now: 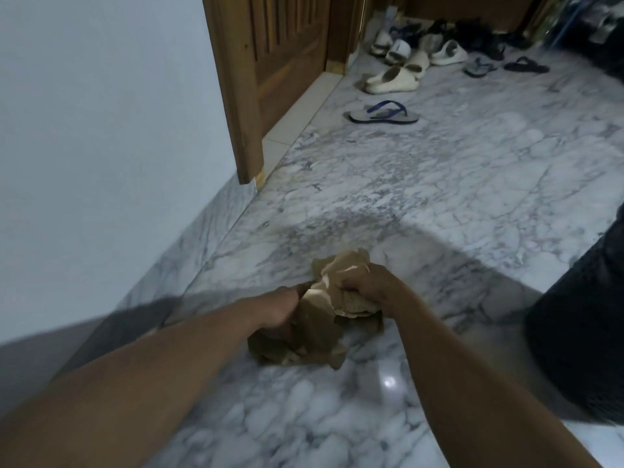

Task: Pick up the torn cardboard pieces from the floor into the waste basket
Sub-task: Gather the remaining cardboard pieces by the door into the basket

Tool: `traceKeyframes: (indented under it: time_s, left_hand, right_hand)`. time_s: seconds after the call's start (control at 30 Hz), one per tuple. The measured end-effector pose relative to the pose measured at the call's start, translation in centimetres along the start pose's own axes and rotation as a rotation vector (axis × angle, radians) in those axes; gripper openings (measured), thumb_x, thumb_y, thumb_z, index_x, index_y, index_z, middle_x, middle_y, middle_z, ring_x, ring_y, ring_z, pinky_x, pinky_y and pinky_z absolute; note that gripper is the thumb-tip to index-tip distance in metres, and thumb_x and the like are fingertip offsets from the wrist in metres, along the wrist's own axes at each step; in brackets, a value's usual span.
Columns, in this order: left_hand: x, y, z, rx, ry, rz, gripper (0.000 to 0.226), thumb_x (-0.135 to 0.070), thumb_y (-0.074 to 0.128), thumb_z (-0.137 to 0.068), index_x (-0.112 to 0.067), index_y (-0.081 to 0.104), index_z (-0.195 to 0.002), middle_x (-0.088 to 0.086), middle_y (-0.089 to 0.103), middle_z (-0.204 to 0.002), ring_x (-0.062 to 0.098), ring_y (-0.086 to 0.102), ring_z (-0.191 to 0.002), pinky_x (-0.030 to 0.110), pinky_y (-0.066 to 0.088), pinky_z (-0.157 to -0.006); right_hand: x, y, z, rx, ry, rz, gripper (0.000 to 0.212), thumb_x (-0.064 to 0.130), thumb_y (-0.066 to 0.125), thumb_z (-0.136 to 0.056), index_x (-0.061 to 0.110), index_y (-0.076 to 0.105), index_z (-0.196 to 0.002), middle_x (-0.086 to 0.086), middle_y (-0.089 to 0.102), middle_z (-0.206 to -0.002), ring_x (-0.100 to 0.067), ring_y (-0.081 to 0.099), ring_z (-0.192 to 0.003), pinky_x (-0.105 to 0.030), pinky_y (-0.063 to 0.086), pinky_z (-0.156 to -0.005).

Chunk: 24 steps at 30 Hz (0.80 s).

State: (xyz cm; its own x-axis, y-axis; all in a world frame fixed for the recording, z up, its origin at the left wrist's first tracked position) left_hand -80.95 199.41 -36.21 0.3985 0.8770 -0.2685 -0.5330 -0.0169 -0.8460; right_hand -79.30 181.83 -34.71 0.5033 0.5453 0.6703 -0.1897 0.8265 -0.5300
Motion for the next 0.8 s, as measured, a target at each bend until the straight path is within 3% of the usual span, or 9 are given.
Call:
traceKeyframes:
  time_s: [0.07, 0.13, 0.23, 0.37, 0.43, 0.5, 0.6, 0.7, 0.8]
  left_hand:
    - [0.8, 1.5, 1.3, 0.041, -0.077, 0.103, 0.070, -0.031, 0.069, -0.087, -0.024, 0.035, -0.147, 0.005, 0.046, -0.146, 0.024, 0.048, -0.129, 0.033, 0.036, -0.111]
    - [0.5, 2.6, 2.8, 0.061, -0.105, 0.076, 0.082, -0.038, 0.080, -0.072, -0.022, 0.040, -0.142, 0.004, 0.052, -0.138, 0.023, 0.053, -0.120, 0.035, 0.041, -0.107]
    - [-1.0, 2.3, 4.6, -0.025, -0.106, 0.126, 0.071, -0.030, 0.078, -0.074, -0.020, 0.046, -0.136, 0.002, 0.056, -0.131, 0.021, 0.058, -0.110, 0.035, 0.048, -0.099]
    - [-2.9, 1.5, 7.0, -0.017, -0.110, 0.068, 0.054, -0.030, 0.084, -0.066, -0.017, 0.057, -0.111, 0.004, 0.063, -0.112, 0.023, 0.063, -0.097, 0.036, 0.053, -0.085]
    - [-4.1, 0.0, 7.6, -0.033, -0.112, 0.093, 0.041, -0.037, 0.082, -0.068, -0.017, 0.062, -0.098, 0.006, 0.067, -0.104, 0.023, 0.065, -0.094, 0.031, 0.052, -0.076]
    - [-5.9, -3.1, 7.7, -0.111, -0.110, 0.148, 0.034, -0.035, 0.077, -0.079, -0.011, 0.067, -0.101, 0.010, 0.069, -0.104, 0.024, 0.066, -0.098, 0.026, 0.044, -0.071]
    - [-10.5, -10.8, 7.9, -0.363, -0.032, 0.458, 0.035, -0.028, 0.074, -0.085, -0.004, 0.069, -0.110, 0.013, 0.069, -0.107, 0.028, 0.065, -0.101, 0.029, 0.045, -0.080]
    - [-16.7, -18.3, 8.0, -0.537, 0.041, 0.700, 0.019, -0.024, 0.074, -0.081, -0.007, 0.073, -0.088, 0.006, 0.070, -0.081, 0.018, 0.066, -0.076, 0.027, 0.045, -0.068]
    - [-24.7, -23.6, 8.5, -0.593, 0.149, 0.891, 0.019, -0.027, 0.074, -0.072, -0.009, 0.068, -0.068, 0.005, 0.068, -0.064, 0.017, 0.063, -0.059, 0.027, 0.046, -0.058]
  right_hand:
    - [-0.8, 0.5, 1.9, 0.017, 0.005, -0.095, 0.049, 0.034, 0.082, -0.074, 0.014, 0.062, -0.113, -0.003, 0.064, -0.102, -0.022, 0.062, -0.090, -0.031, 0.051, -0.076]
    - [-1.4, 1.0, 3.8, 0.009, 0.009, -0.211, 0.051, 0.031, 0.082, -0.075, 0.013, 0.062, -0.119, -0.003, 0.065, -0.100, -0.020, 0.063, -0.088, -0.031, 0.052, -0.075]
    - [-3.2, 1.7, 6.7, -0.037, 0.052, -0.305, 0.056, 0.033, 0.084, -0.071, 0.012, 0.063, -0.118, -0.008, 0.069, -0.107, -0.026, 0.067, -0.095, -0.042, 0.057, -0.086]
    - [-3.0, -1.2, 10.0, -0.104, 0.063, -0.328, 0.044, 0.029, 0.083, -0.076, 0.008, 0.064, -0.109, -0.005, 0.066, -0.092, -0.027, 0.065, -0.091, -0.042, 0.058, -0.084]
    - [-0.6, -5.0, 11.1, -0.165, 0.011, -0.283, 0.045, 0.028, 0.080, -0.080, 0.004, 0.062, -0.113, -0.008, 0.064, -0.096, -0.026, 0.064, -0.086, -0.034, 0.058, -0.071]
    - [3.1, -9.7, 12.6, -0.217, -0.062, -0.220, 0.036, 0.025, 0.077, -0.083, 0.009, 0.059, -0.109, -0.006, 0.061, -0.092, -0.019, 0.060, -0.075, -0.022, 0.051, -0.053]
    - [8.6, -18.4, 16.3, -0.318, -0.197, -0.175, 0.035, 0.022, 0.078, -0.082, 0.010, 0.062, -0.110, -0.005, 0.065, -0.092, -0.019, 0.063, -0.078, -0.027, 0.053, -0.060]
    - [12.4, -27.8, 21.9, -0.411, -0.353, -0.120, 0.006, 0.009, 0.069, -0.087, 0.006, 0.065, -0.089, -0.003, 0.061, -0.076, -0.014, 0.064, -0.065, -0.020, 0.049, -0.046]
    - [13.5, -35.8, 28.3, -0.483, -0.436, -0.021, 0.012, 0.007, 0.062, -0.092, 0.008, 0.062, -0.079, 0.008, 0.059, -0.070, 0.000, 0.055, -0.057, -0.012, 0.044, -0.045]
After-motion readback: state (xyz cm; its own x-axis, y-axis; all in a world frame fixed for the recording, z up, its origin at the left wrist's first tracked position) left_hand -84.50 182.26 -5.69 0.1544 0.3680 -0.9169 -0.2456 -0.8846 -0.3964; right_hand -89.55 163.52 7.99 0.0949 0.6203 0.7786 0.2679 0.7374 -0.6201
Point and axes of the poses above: each hand's wrist, its own z-axis away from the middle knuckle, its own y-axis out of the palm, x = y × z, the point moved 10 cm from there along -z, towards the middle knuckle
